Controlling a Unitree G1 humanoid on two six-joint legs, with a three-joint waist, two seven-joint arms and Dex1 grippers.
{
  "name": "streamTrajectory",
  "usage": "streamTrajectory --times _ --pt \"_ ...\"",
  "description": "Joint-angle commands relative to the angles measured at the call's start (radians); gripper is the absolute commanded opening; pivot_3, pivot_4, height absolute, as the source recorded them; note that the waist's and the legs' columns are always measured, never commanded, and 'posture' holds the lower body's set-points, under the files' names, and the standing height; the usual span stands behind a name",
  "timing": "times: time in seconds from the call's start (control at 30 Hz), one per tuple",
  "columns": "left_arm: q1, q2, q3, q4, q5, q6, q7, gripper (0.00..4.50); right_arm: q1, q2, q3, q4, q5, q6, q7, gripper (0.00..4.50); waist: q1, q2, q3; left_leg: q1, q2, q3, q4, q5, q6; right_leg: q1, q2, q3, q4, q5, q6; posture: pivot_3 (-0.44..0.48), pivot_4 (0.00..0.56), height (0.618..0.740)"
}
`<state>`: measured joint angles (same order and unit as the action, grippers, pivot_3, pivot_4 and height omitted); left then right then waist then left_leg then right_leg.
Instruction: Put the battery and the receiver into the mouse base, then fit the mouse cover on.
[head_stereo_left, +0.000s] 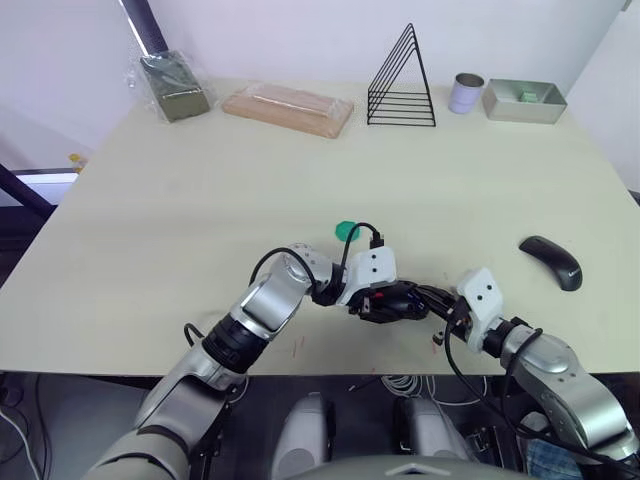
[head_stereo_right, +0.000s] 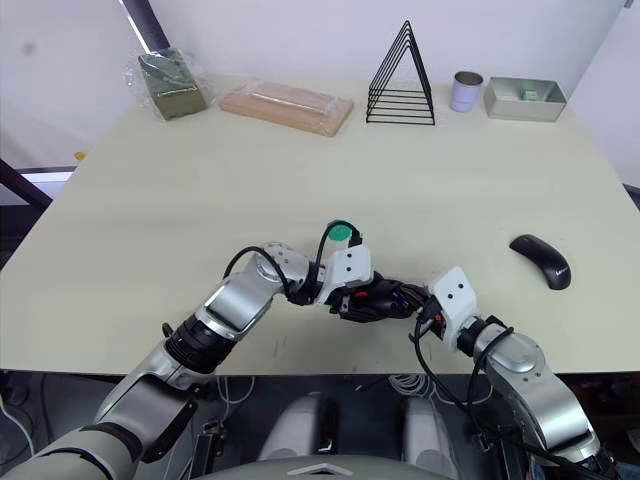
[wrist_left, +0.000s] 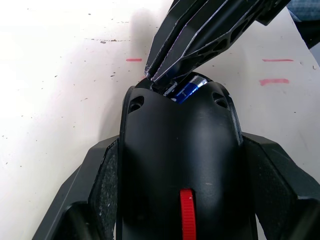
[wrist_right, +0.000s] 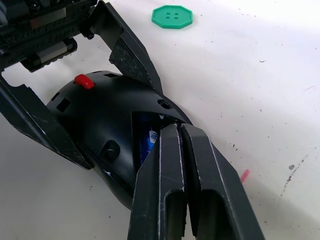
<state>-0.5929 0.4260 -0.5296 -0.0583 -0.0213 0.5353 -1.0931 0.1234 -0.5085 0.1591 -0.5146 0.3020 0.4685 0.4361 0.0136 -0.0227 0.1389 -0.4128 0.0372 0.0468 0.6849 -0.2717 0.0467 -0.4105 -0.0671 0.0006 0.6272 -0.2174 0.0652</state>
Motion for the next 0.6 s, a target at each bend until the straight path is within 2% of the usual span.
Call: streamTrajectory --times 0.03,0.13,0.2,0.23,0.27,0.33,0.43,0.5,0.53,0.6 --pt "-0.011 0.004 0.002 -0.004 0.004 -0.003 0.003 2.89 0.016 -0.001 -0.094 -0.025 0.06 0.04 0.014 0.12 0.0 0.0 0.0 0.0 0.0 0.0 0.0 0.0 0.0 0.0 0.0 0.0 0.0 0.0 0.0 0.0 0.15 0.74" --pt "-0.017 0.0 0.006 0.0 -0.001 -0.007 0.005 2.89 0.048 -0.06 -0.229 -0.16 0.19 0.08 0.085 0.12 0.002 0.003 0.001 -0.001 0.0 0.0 0.0 0.0 0.0 -0.001 0.0 0.0 0.0 0.0 0.0 0.0 0.15 0.74" --pt "-0.019 -0.003 0.007 0.005 0.0 -0.013 0.008 2.89 0.078 -0.114 -0.278 -0.188 0.214 0.088 0.132 0.12 0.001 0.003 0.001 -0.001 0.0 0.0 0.0 0.0 0.0 0.0 0.0 0.001 0.0 0.0 0.0 0.0 0.15 0.74" --pt "-0.019 -0.003 0.007 0.005 -0.001 -0.015 0.008 2.89 0.096 -0.137 -0.345 -0.193 0.264 0.102 0.159 0.12 0.001 0.003 0.001 0.0 0.0 0.0 0.0 0.0 0.0 0.0 0.0 0.001 0.0 0.0 0.0 0.0 0.15 0.74" --pt "-0.019 -0.004 0.008 0.005 -0.001 -0.017 0.008 2.89 0.117 -0.163 -0.406 -0.194 0.295 0.107 0.187 0.34 0.002 0.003 0.001 0.0 0.0 0.0 0.0 0.0 0.0 0.0 0.0 0.001 0.0 0.0 0.0 0.0 0.15 0.74" --pt "-0.019 -0.003 0.01 0.005 -0.004 -0.017 0.007 2.89 0.161 -0.212 -0.486 -0.196 0.315 0.096 0.246 1.01 0.004 0.003 0.001 -0.001 0.0 0.0 0.0 0.0 0.0 0.0 0.0 0.0 0.0 0.0 0.0 0.0 0.15 0.74" --pt "-0.022 -0.005 0.013 0.005 -0.008 -0.017 0.007 2.89 0.238 -0.271 -0.582 -0.207 0.339 0.072 0.349 2.54 0.003 0.003 0.001 0.0 0.0 0.0 0.0 0.0 0.0 0.0 0.0 0.001 0.0 0.0 0.0 0.0 0.15 0.74" --pt "-0.024 -0.01 0.016 0.006 -0.012 -0.019 0.009 2.89 0.288 -0.298 -0.638 -0.214 0.353 0.056 0.419 2.98 0.005 0.005 0.001 0.0 0.0 0.0 0.0 0.0 0.0 0.0 0.0 0.001 0.0 0.0 0.0 0.0 0.15 0.74" --pt "-0.024 -0.011 0.017 0.006 -0.013 -0.018 0.009 2.89 0.307 -0.305 -0.655 -0.216 0.355 0.046 0.444 3.39 0.005 0.004 0.001 -0.001 0.0 0.0 0.0 0.0 0.0 0.0 0.0 0.001 0.0 0.0 0.0 0.0 0.15 0.74" --pt "-0.023 -0.011 0.018 0.003 -0.015 -0.017 0.007 2.89 0.337 -0.316 -0.679 -0.219 0.352 0.026 0.481 4.48 0.003 0.004 0.001 0.0 0.0 0.0 0.001 0.0 0.0 0.0 0.0 0.001 0.0 0.0 0.0 0.0 0.15 0.74"
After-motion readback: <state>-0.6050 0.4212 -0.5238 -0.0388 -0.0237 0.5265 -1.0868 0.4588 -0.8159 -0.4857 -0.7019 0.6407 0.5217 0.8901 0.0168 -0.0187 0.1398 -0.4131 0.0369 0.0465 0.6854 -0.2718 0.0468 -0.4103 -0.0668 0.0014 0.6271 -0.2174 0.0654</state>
